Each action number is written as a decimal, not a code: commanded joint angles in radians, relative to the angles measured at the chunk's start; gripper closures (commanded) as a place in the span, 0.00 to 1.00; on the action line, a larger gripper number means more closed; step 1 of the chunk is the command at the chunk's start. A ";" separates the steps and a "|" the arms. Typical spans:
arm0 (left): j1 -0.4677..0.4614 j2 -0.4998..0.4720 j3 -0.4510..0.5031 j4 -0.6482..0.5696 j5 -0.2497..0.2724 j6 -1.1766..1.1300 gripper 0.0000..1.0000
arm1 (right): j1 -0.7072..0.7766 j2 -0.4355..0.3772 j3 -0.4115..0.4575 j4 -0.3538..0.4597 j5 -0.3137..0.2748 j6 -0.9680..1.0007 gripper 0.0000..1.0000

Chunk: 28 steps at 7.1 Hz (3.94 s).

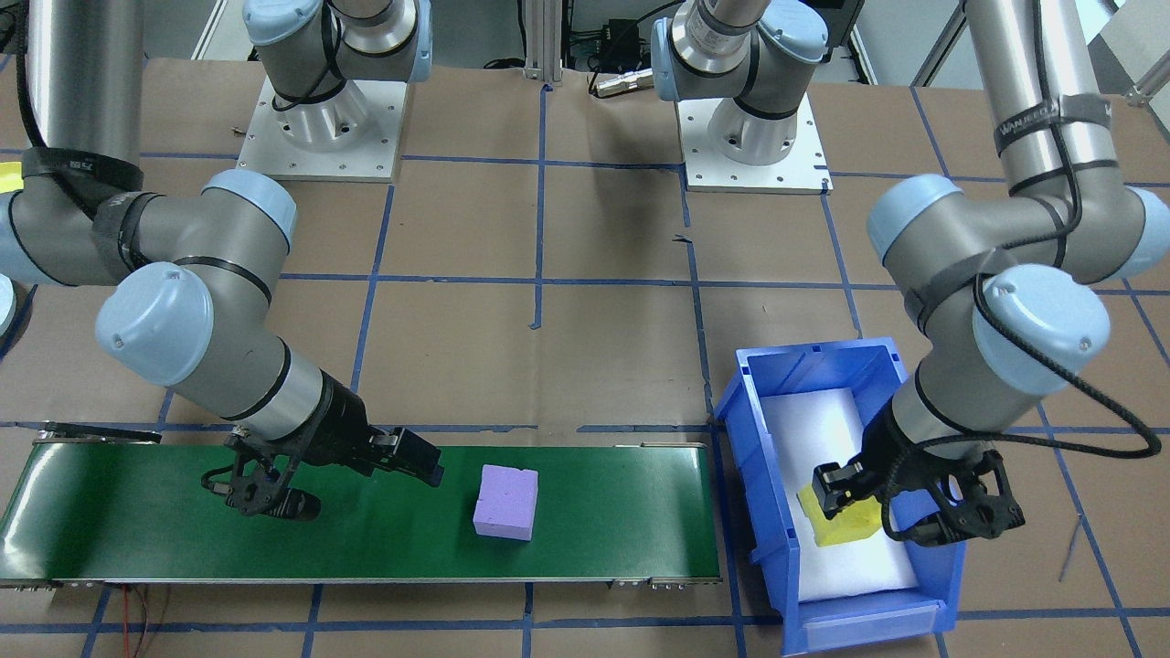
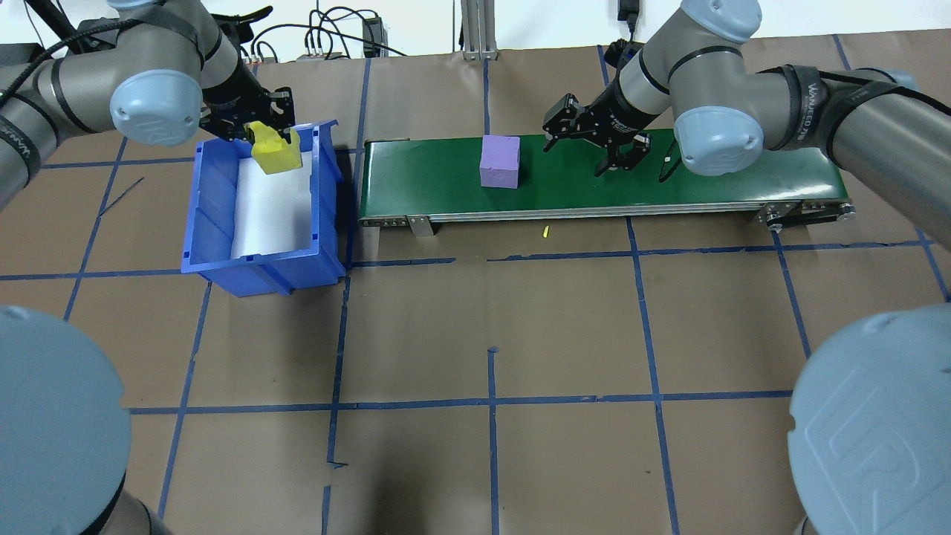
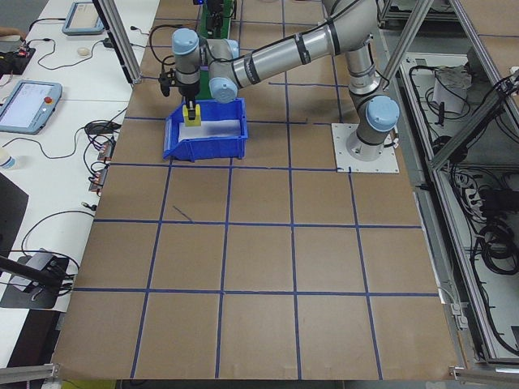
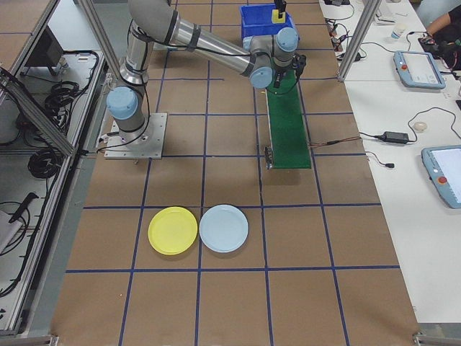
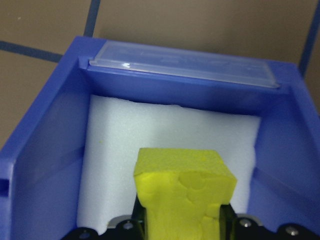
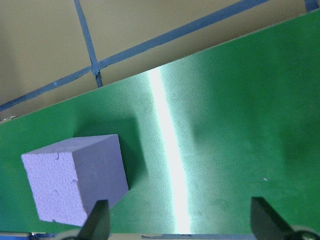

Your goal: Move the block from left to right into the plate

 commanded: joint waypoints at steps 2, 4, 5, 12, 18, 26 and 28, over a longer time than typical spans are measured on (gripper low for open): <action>-0.161 0.061 0.001 -0.042 0.001 -0.014 0.69 | 0.000 0.001 -0.001 0.000 0.000 -0.001 0.00; -0.210 0.051 -0.011 -0.028 -0.002 -0.037 0.69 | 0.000 0.001 0.001 0.000 0.000 -0.001 0.00; -0.212 0.029 -0.013 -0.026 -0.002 -0.063 0.69 | 0.000 0.001 0.001 0.000 0.000 -0.001 0.00; -0.230 -0.081 -0.039 0.119 0.002 -0.049 0.36 | -0.002 0.028 -0.010 -0.021 -0.003 -0.040 0.00; -0.223 0.201 -0.040 -0.146 0.042 -0.045 0.00 | -0.006 0.059 -0.046 -0.095 -0.209 -0.275 0.64; -0.094 0.491 -0.046 -0.555 0.076 0.050 0.00 | -0.807 -0.248 0.269 -0.015 -0.456 -1.579 0.70; -0.092 0.498 -0.047 -0.555 0.074 0.049 0.00 | -1.001 -0.210 0.283 -0.018 -0.440 -1.724 0.70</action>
